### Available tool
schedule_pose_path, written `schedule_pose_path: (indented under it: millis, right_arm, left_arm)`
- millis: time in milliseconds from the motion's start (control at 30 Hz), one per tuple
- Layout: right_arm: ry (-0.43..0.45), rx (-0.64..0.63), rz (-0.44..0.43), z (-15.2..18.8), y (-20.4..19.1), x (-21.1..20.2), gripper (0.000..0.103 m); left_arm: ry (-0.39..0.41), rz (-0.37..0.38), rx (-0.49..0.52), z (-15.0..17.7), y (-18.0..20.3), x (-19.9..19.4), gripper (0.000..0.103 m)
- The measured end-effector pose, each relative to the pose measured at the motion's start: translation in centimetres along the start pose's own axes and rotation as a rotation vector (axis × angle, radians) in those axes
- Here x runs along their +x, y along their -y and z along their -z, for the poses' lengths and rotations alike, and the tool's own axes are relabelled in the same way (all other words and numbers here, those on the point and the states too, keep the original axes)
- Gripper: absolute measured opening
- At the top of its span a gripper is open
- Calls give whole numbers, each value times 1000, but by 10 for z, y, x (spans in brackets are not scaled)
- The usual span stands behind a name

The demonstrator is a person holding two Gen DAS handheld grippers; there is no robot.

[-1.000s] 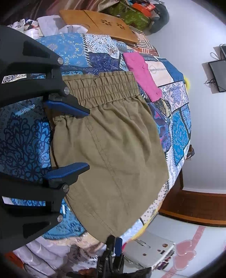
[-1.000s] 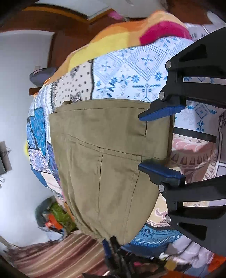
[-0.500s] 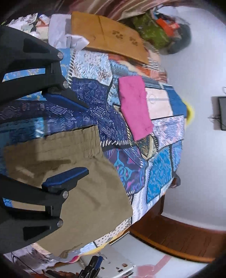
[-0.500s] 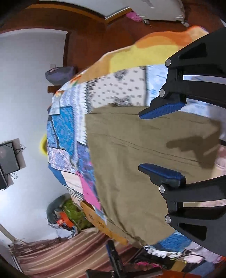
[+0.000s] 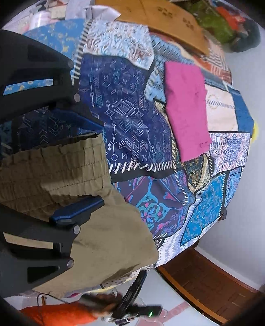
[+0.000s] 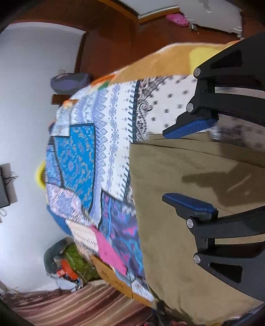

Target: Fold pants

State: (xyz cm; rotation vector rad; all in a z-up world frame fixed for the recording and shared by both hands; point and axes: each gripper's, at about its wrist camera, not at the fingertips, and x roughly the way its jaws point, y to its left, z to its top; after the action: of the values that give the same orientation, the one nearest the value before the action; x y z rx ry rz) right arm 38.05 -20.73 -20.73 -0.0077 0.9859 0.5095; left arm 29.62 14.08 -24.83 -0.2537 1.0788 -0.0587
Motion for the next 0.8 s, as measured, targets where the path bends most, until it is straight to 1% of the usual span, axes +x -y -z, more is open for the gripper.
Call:
schedule_pose_path:
  millis: [67,133,167,200,233,267,300,333,367,433,533,600,633,667,767,800]
  right_arm:
    - [-30,19,3,-6,8,19,52]
    - [-38,30,-8,-10,12,32,52]
    - [-35,36,-22,-11,14,37,52]
    - [-25,37,-26,-11,14,38,50]
    - [-16,26,-30,-12,12,38,41]
    - [-21,2,-36,-13,10,40,34]
    - [-28,-9,-28,-13,8,42,20]
    - [-33,-23,-10,-13,6,44,12]
    - [-36,-45,8,-12,5,46,9]
    - [-30,-79,28,-11,3,47,7]
    - [-31,-113,85,-12,2,48,5]
    - [-40,-116,125,-14,0,51,4]
    - [-47,-116,153,-16,0,53,0]
    - [-64,-112,168,-18,1,53,0]
    - [-88,-88,164,-26,3,44,0]
    - [-90,-80,155,-26,2,38,6]
  left_arm:
    - [0,21,-16,0,-4,2,69]
    - [1,37,-30,1,-7,3,69]
    - [6,38,-34,1,-8,3,69]
    - [15,22,-40,0,-8,3,69]
    - [20,11,-42,1,-8,4,69]
    - [28,-3,-42,1,-7,6,69]
    - [39,-24,-42,1,-5,7,68]
    - [45,-42,-44,1,-5,9,67]
    - [51,-53,-51,0,-6,9,66]
    - [55,-56,-79,-1,-11,10,65]
    - [57,-65,-113,-2,-19,11,66]
    - [54,-74,-108,-2,-19,12,66]
    - [53,-85,-102,-2,-18,11,66]
    - [50,-93,-92,-2,-17,10,66]
    - [40,-137,-14,-4,-7,1,66]
    - [47,-151,18,-4,-2,-7,66]
